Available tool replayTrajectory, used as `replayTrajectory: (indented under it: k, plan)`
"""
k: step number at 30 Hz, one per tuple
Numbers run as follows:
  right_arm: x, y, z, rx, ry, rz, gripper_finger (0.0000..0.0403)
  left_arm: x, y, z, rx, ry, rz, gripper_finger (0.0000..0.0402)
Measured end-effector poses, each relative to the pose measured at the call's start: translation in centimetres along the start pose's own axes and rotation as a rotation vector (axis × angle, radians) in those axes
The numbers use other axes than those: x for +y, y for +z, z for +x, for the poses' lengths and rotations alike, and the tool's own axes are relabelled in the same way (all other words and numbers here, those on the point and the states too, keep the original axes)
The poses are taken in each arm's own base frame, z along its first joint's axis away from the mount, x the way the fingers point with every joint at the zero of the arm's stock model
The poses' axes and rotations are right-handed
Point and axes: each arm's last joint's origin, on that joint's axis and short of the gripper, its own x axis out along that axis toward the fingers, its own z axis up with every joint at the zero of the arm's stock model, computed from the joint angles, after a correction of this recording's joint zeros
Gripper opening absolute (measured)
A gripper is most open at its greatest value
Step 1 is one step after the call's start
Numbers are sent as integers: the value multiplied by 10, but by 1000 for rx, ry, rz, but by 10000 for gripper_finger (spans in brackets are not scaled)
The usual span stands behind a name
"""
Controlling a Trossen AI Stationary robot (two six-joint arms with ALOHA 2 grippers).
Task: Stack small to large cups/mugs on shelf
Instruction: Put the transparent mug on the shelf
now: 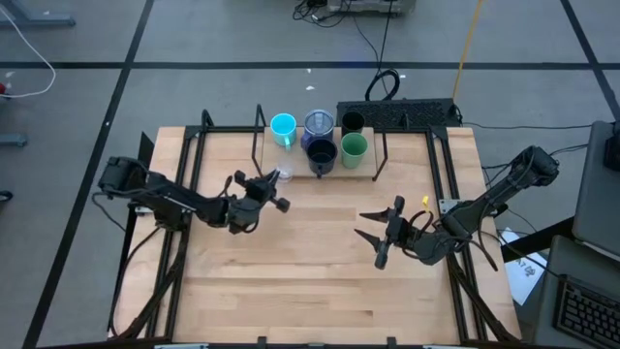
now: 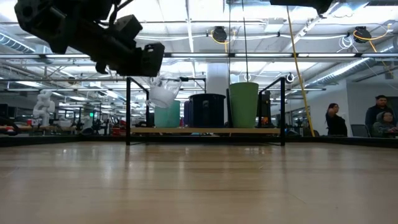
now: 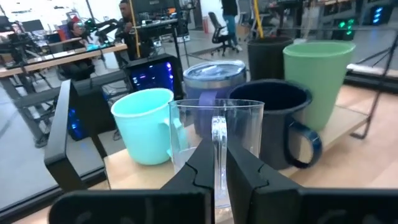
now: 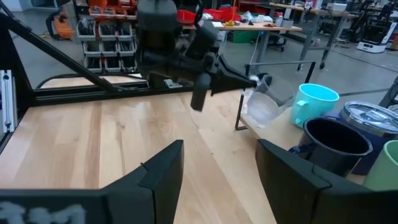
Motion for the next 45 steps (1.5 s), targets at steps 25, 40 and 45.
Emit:
replayTrajectory:
  k: [25, 40, 45]
  plan:
    - [-1, 1, 1, -6, -3, -9, 189, 5, -27, 53, 11, -4, 43, 16]
    - [0, 1, 1, -5, 0, -9, 189, 7, -31, 56, 27, 8, 103, 26]
    - [0, 1, 1, -5, 0, -10, 189, 7, -33, 56, 44, 23, 122, 32]
